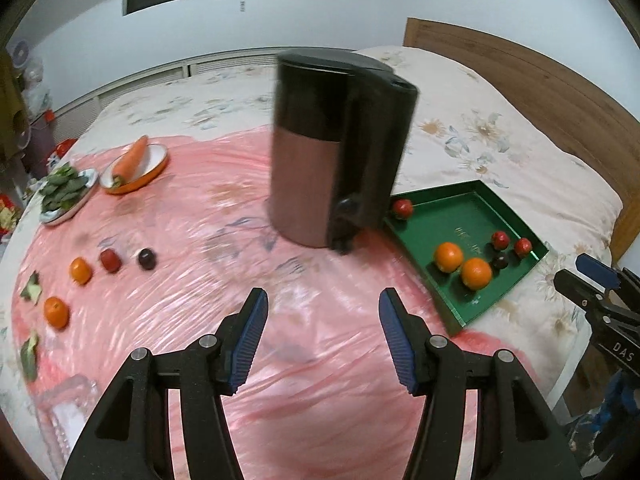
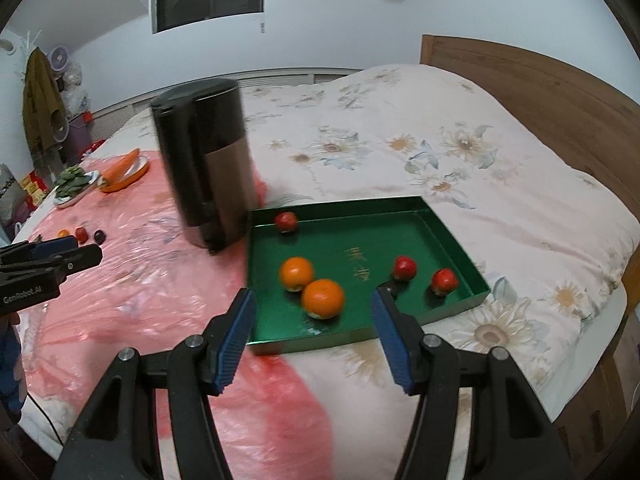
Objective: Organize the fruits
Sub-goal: 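Move both grippers back toward the remaining fruit on the sheet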
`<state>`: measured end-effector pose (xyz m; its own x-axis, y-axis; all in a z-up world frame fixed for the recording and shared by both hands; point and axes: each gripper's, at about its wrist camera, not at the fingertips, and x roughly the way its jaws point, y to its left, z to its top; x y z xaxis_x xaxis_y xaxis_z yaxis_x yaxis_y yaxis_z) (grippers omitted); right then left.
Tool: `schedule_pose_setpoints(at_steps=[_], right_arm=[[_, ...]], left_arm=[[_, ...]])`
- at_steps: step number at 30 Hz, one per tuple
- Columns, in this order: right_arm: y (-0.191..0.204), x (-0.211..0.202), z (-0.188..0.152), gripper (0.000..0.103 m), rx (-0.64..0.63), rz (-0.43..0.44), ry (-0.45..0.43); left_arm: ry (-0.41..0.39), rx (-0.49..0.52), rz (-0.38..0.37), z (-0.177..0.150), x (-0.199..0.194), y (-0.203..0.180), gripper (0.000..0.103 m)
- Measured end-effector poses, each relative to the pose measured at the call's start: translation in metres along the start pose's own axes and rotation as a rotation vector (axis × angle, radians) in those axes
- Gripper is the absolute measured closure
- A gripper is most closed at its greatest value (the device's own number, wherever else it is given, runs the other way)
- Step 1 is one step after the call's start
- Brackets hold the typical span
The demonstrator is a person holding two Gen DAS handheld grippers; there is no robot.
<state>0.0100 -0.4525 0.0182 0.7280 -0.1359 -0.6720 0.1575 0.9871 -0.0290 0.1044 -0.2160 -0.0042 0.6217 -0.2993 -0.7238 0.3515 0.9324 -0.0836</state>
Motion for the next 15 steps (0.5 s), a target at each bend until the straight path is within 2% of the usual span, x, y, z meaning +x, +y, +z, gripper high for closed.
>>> schedule_pose_setpoints(at_steps=[15], right_arm=[[0.090,-0.009,-0.009,0.000,-0.095,0.117,0.033]], left_arm=[[-0.013,-0.077,0.067,-0.043,-0.038,0.081,0.051]])
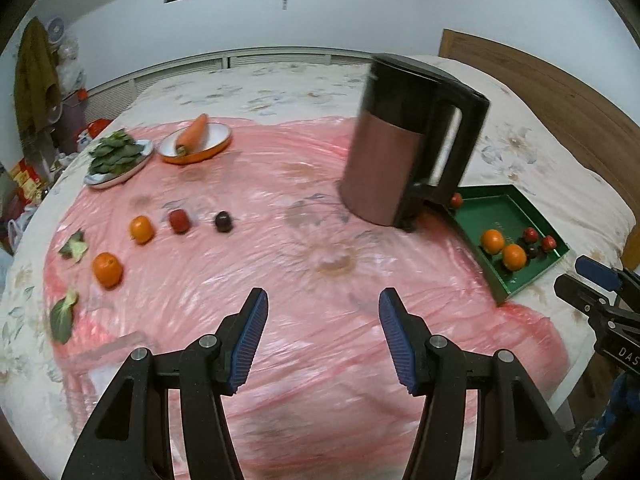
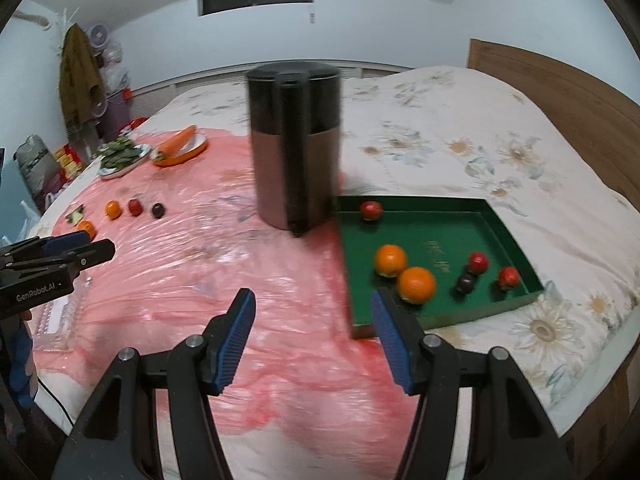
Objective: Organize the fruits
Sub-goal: 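Move both grippers back toward the remaining fruit on the sheet, then grasp the dark plum with the right gripper while the left gripper grasps an orange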
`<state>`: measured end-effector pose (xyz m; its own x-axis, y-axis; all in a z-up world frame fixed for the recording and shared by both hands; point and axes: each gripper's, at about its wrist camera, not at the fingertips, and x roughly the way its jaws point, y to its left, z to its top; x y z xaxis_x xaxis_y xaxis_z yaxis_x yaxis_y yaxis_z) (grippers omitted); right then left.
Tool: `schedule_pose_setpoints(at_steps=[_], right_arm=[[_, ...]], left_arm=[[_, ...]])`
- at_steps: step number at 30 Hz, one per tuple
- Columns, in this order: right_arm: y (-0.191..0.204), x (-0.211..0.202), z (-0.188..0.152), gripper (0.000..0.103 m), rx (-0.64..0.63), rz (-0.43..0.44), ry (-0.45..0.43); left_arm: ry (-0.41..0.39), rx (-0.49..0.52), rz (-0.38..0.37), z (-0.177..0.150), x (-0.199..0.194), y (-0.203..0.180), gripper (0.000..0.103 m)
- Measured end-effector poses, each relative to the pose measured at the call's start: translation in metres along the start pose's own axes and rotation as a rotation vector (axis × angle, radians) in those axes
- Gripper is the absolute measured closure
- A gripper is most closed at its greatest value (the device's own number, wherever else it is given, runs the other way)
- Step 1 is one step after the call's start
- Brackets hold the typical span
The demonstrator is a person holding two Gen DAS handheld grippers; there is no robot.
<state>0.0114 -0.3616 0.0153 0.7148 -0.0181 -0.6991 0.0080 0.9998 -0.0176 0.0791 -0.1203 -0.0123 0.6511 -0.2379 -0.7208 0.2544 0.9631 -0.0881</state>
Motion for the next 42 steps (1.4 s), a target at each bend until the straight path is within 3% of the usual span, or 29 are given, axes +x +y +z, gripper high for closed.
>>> schedule_pose_setpoints(at_steps=[10,22,32,39,42], right_arm=[[0.058,0.021,0.011,0.000,-0.041,0.092,0.011],[0.143,0.075,0.042,0.000,-0.088,0.198,0.028],[0.208,0.158,0.069,0.000,-0.142,0.274,0.095],[0.228,0.217,0.086,0.000,-0.157,0.297,0.143],[0.237,0.240,0.091,0.007,-0.168,0.311,0.163]], left_arm=[[-0.010,-0.062,0.070,-0.008,-0.010,0.074,0.051],[-0.007,-0.141,0.150,-0.012,-0.007,0.194,0.051],[0.066,-0.180,0.061,-0.004,0.047,0.252,0.051],[0.131,-0.117,0.066,0.006,0.091,0.264,0.051],[0.156,-0.105,0.072,0.006,0.106,0.268,0.051]])
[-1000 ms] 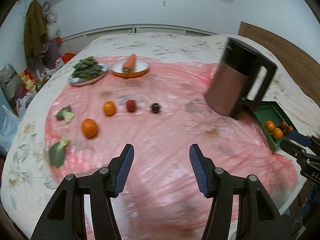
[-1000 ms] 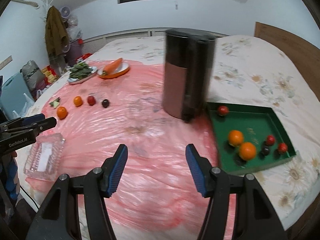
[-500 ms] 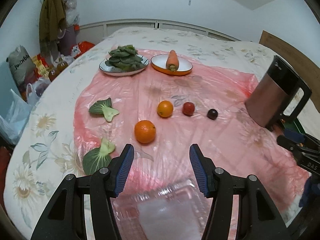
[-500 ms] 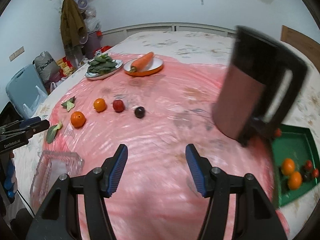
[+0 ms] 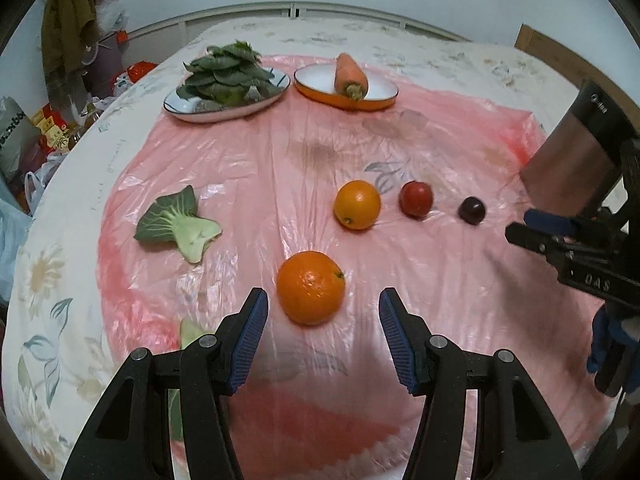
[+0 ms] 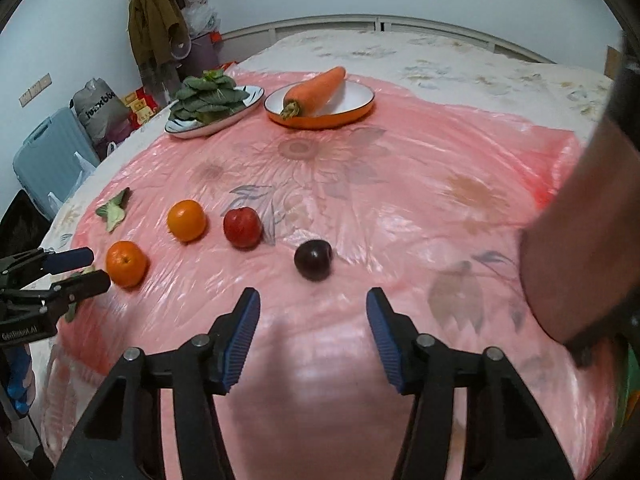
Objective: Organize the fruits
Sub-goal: 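Grasp the dark plum with the right gripper while the left gripper grasps an orange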
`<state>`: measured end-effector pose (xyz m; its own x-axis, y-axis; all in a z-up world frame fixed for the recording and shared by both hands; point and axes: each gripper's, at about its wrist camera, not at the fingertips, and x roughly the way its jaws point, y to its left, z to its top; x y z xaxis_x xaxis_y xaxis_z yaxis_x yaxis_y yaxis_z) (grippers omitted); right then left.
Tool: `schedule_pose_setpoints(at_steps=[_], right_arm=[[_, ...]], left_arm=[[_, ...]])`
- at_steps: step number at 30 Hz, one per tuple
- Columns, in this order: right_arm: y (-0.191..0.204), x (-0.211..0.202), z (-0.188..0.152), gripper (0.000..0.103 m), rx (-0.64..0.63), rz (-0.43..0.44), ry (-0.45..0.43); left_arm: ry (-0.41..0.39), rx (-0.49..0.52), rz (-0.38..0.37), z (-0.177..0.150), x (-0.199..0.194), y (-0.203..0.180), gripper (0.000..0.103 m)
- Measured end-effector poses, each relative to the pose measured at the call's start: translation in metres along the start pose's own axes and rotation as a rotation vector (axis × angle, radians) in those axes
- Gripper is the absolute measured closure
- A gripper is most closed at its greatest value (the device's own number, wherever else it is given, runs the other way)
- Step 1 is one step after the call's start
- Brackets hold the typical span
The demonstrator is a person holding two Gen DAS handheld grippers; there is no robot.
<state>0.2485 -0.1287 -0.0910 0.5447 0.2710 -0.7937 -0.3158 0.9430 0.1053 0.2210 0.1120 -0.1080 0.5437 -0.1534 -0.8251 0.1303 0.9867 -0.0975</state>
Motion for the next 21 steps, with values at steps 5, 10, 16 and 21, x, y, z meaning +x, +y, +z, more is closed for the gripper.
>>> schedule_pose_setpoints(at_steps=[5,10,16,21], right_arm=[[0.000,0.023,0.010,0.023,-0.008,0.007,0.014],[0.001,0.039,0.013,0.031,-0.015,0.020,0.029],[0.002,0.047,0.018,0.041,-0.028,0.028,0.036],[0.007,0.057,0.021,0.047,-0.065,0.009,0.067]], left_arm=[[0.021,0.001,-0.002,-0.001,0.012,0.005,0.051],[0.037,0.024,0.007,-0.002,0.020,0.004,0.051],[0.049,0.042,0.023,-0.002,0.025,0.002,0.052],[0.062,0.043,0.031,-0.001,0.030,0.001,0.055]])
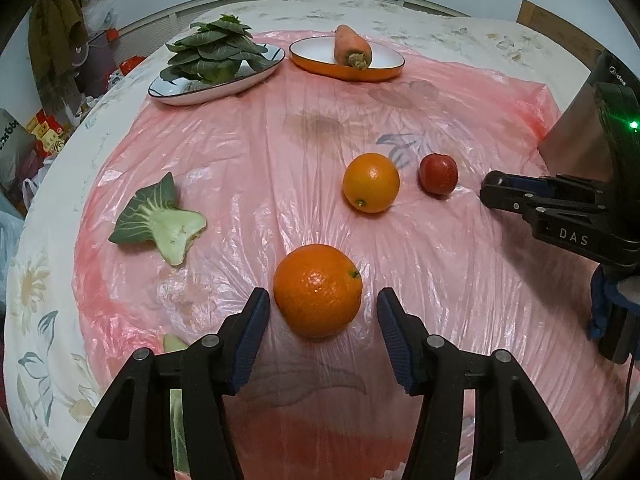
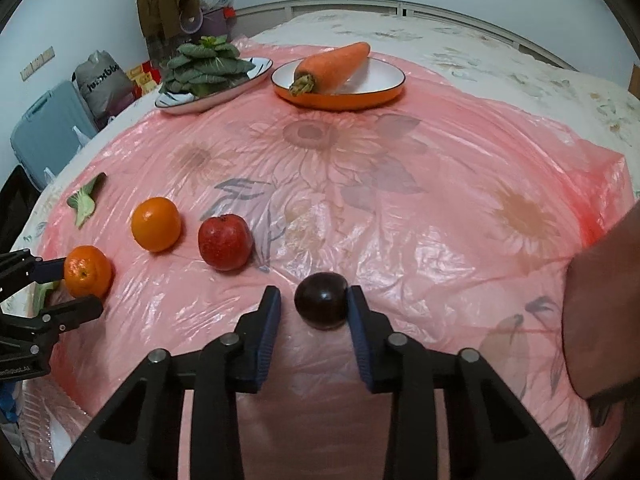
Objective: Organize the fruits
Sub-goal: 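Grasp the dark plum with the right gripper while the left gripper grasps an orange, then lift and carry the plum and orange toward the green tray with both grippers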
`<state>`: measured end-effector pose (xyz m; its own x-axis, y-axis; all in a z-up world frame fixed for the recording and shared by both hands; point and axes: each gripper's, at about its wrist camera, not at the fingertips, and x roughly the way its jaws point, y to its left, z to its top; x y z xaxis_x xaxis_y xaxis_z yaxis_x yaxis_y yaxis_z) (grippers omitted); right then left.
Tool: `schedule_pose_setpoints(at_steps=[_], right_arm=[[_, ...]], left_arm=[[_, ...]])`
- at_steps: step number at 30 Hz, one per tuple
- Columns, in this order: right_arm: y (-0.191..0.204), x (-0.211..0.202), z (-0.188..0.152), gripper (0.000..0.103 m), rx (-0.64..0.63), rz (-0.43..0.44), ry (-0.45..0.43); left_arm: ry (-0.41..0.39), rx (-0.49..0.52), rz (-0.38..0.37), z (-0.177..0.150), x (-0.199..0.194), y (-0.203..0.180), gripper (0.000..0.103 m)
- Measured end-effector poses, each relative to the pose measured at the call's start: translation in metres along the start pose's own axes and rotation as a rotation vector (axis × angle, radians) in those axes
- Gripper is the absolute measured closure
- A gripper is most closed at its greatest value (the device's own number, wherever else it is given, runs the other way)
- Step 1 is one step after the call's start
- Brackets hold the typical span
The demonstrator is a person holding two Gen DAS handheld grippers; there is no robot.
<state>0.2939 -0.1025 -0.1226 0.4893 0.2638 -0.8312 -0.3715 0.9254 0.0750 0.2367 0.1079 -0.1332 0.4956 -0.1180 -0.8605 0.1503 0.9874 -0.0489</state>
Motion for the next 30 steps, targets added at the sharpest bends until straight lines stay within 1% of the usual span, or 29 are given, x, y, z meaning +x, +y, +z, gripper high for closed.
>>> schedule_pose_setpoints(at_steps=[2,4,6,12,17,18,20,22,30], right_arm=[[0.000,0.002,0.000,0.047,-0.004,0.000,0.007],[-0.001,0.004,0.000,0.047,-0.003,0.005,0.009],[-0.003,0.004,-0.001,0.047,0.002,0.013,0.008],[-0.005,0.005,-0.002,0.047,0.011,0.027,0.006],[-0.008,0.002,-0.002,0.047,0.026,0.050,-0.005],[-0.009,0.001,-0.002,0.047,0.029,0.054,-0.007],[-0.010,-0.001,-0.002,0.050,0.036,0.061,-0.012],[-0.010,-0.004,-0.001,0.050,0.039,0.066,-0.018],[-0.007,-0.011,0.001,0.050,0.029,0.055,-0.018]], left_arm=[[0.009,-0.012,-0.002,0.000,0.003,0.003,0.063],[0.012,-0.029,-0.014,0.000,0.004,0.006,0.066],[0.011,-0.045,-0.028,0.000,0.004,0.009,0.066],[0.008,-0.038,-0.025,0.000,0.004,0.010,0.066],[-0.008,-0.086,-0.078,-0.001,-0.001,0.019,0.067],[-0.011,-0.098,-0.085,-0.002,-0.003,0.022,0.067],[-0.015,-0.115,-0.093,-0.002,-0.006,0.026,0.067],[-0.023,-0.130,-0.102,-0.003,-0.010,0.030,0.067],[-0.042,-0.161,-0.100,-0.006,-0.024,0.040,0.067]])
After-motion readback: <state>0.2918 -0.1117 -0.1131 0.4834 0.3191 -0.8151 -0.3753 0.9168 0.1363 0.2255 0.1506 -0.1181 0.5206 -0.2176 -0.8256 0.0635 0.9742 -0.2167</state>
